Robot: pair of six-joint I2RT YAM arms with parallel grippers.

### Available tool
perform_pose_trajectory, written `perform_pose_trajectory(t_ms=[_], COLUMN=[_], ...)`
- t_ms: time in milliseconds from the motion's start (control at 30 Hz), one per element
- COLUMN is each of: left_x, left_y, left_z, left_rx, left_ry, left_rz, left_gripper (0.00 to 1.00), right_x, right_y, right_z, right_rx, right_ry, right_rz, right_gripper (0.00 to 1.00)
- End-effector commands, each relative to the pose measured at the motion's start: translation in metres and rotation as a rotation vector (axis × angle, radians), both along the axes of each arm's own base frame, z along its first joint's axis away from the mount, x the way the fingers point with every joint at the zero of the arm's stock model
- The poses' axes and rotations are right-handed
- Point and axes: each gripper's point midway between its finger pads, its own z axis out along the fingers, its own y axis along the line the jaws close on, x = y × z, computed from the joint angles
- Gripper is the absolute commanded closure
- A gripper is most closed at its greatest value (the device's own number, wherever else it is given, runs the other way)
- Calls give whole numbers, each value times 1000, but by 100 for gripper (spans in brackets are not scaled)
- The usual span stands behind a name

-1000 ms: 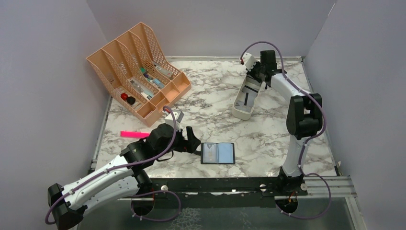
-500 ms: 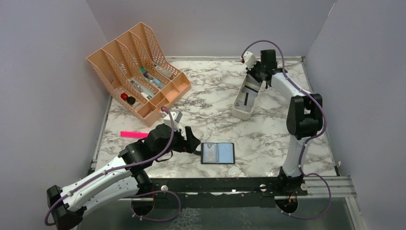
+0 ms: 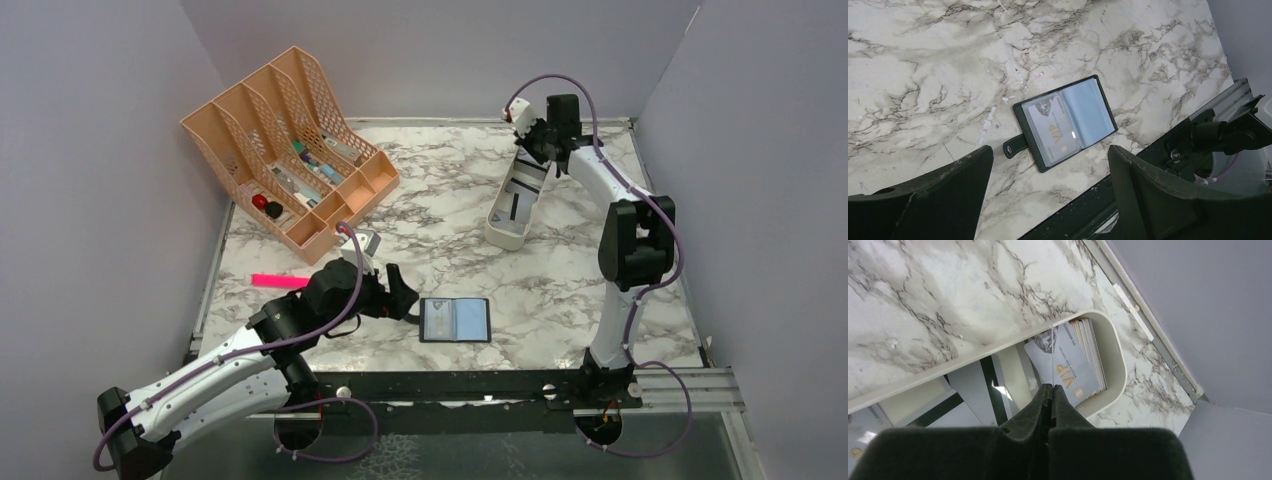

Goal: Put the credit cards into the card holder
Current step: Pick up the credit card from the storage box.

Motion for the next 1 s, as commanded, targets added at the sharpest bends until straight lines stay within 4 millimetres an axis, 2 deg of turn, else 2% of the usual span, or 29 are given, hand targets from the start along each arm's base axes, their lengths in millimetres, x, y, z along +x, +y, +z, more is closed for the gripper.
perform_pose_trajectory(t_ms=[0, 100, 267, 367, 400, 500, 667, 833, 967], left_x=[0, 1, 3, 6, 7, 8, 12, 12, 20], left_y=[-1, 0, -4, -9, -11, -19, -34, -49, -59], left_z=[-1, -3, 0, 4, 7, 19, 42, 81, 103], left_rx=[-5, 1, -9, -34, -47, -103, -240, -491, -552], left_ry=[-3, 4, 18, 17, 15, 7, -40, -72, -91], left_rz=[-4, 6, 13, 19, 19, 13, 2, -12, -6], left_gripper=[10, 2, 1, 1, 1, 1, 16, 30, 38], right_x=[-5, -18, -46, -76, -91, -131, -194, -255, -301], right_y=[15, 25, 45, 69, 78, 98, 118, 136, 143], right_z=[13, 28, 58, 79, 91, 106, 118, 134, 143], right_rx=[106, 189, 396, 595, 665, 848, 1152, 1370, 1511], right_ry=[36, 42, 62, 134, 153, 230, 384, 553, 688], right_rz=[23, 18, -73, -101, -98, -97, -107, -1, 95], right_gripper=[99, 99, 99, 99, 99, 99, 99, 99, 99])
